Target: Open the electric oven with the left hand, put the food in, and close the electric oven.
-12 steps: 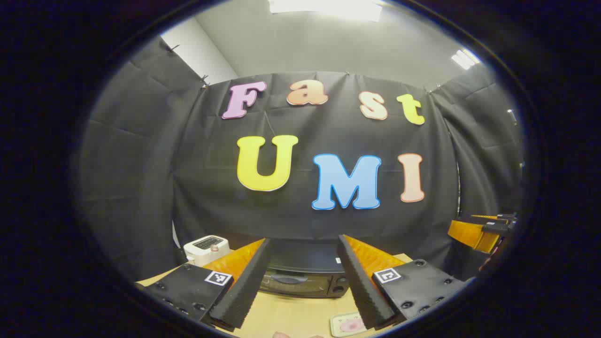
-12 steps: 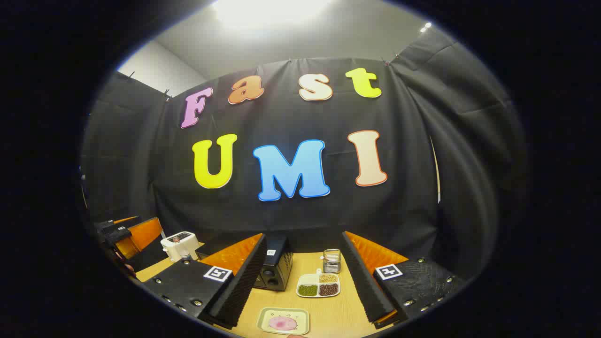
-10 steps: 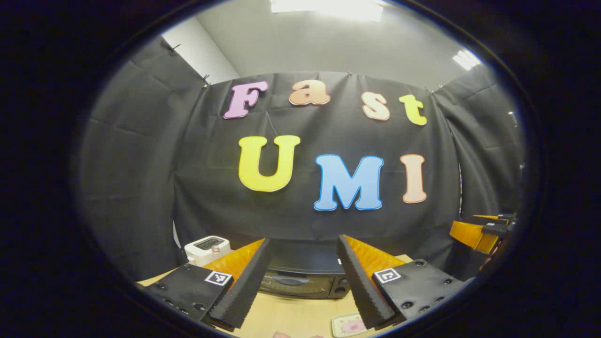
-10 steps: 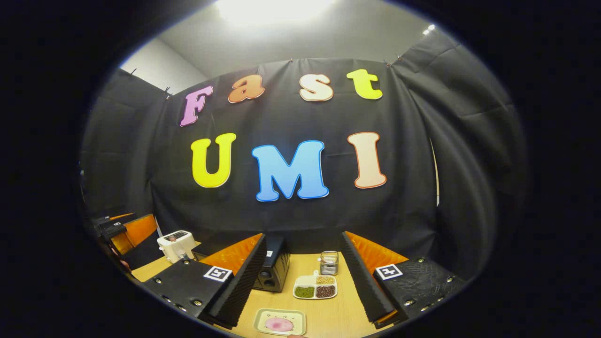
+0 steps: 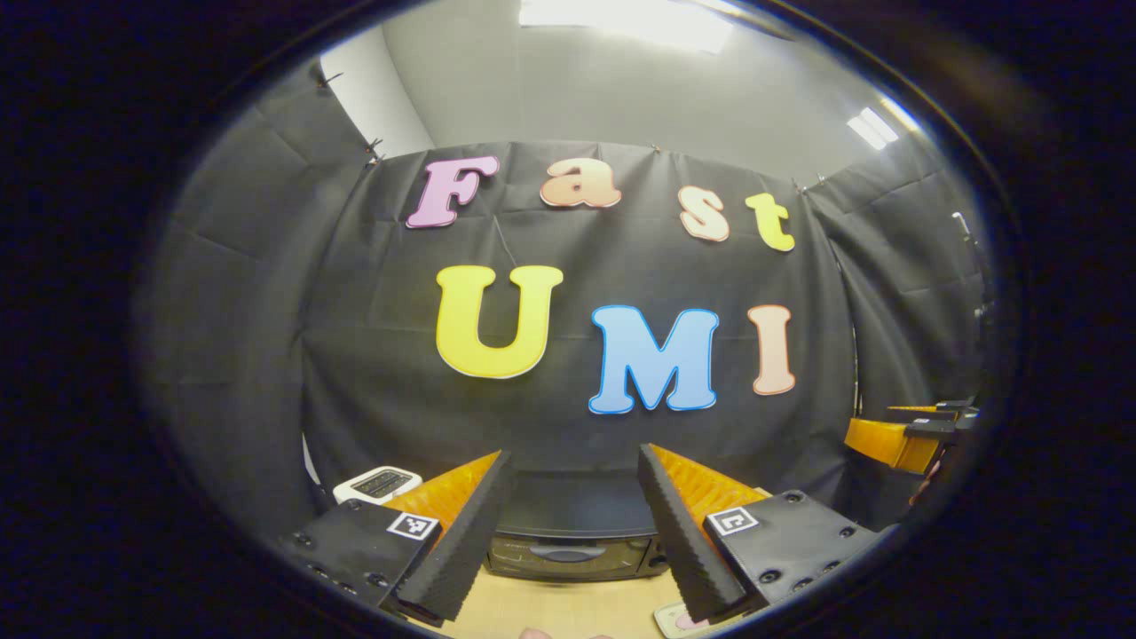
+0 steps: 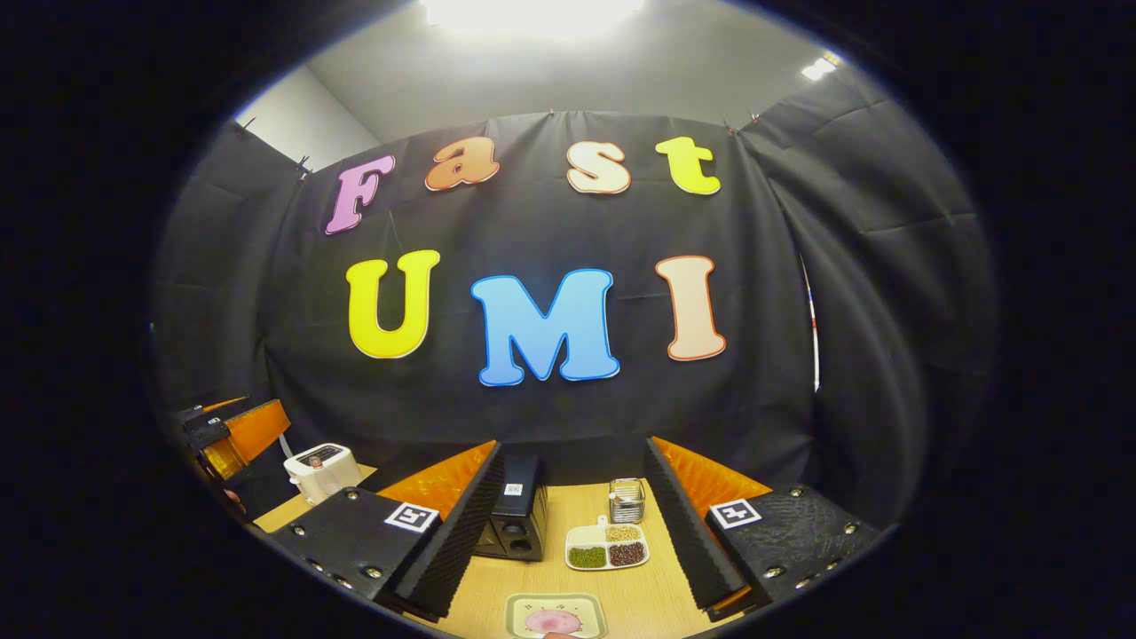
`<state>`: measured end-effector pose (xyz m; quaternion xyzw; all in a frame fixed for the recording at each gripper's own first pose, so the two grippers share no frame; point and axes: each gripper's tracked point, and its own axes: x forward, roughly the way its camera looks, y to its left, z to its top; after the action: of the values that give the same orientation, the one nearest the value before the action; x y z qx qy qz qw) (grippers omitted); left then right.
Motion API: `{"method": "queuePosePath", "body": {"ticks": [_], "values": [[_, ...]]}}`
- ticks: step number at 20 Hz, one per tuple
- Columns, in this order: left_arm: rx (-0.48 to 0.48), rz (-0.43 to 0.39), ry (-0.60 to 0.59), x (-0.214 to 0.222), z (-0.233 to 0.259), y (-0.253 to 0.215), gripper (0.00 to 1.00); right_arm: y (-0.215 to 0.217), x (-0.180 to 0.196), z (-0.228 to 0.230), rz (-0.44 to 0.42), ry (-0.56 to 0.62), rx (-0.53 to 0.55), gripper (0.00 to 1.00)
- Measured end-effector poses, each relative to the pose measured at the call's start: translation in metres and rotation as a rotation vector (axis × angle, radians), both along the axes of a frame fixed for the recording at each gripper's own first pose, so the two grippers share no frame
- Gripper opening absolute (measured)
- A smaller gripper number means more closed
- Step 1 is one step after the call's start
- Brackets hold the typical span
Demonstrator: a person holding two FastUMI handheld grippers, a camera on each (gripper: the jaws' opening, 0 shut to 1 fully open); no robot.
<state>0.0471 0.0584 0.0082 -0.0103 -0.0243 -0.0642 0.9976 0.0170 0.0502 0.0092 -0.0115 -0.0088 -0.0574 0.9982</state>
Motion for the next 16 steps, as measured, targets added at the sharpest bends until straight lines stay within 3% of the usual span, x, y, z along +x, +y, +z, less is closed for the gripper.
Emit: {"method": "queuePosePath", "body": {"ticks": [4, 11, 14, 15, 16], "values": [[-0.011, -0.042, 0.034, 0.022, -0.024, 0.005, 0.98, 0.009, 0.006, -0.011, -0.03, 0.021, -0.019, 0.96], [0.037, -0.047, 0.122, 0.073, -0.071, -0.013, 0.91, 0.006, 0.037, -0.035, 0.01, 0.077, -0.025, 0.96], [0.061, -0.04, 0.2, 0.103, -0.11, -0.018, 0.97, -0.001, 0.049, -0.048, 0.014, 0.109, -0.019, 0.95], [0.069, -0.047, 0.245, 0.113, -0.129, -0.021, 0.97, -0.005, 0.052, -0.051, 0.008, 0.12, -0.022, 0.96], [0.072, -0.046, 0.281, 0.12, -0.146, -0.023, 0.91, -0.009, 0.055, -0.055, 0.008, 0.13, -0.02, 0.96]]}}
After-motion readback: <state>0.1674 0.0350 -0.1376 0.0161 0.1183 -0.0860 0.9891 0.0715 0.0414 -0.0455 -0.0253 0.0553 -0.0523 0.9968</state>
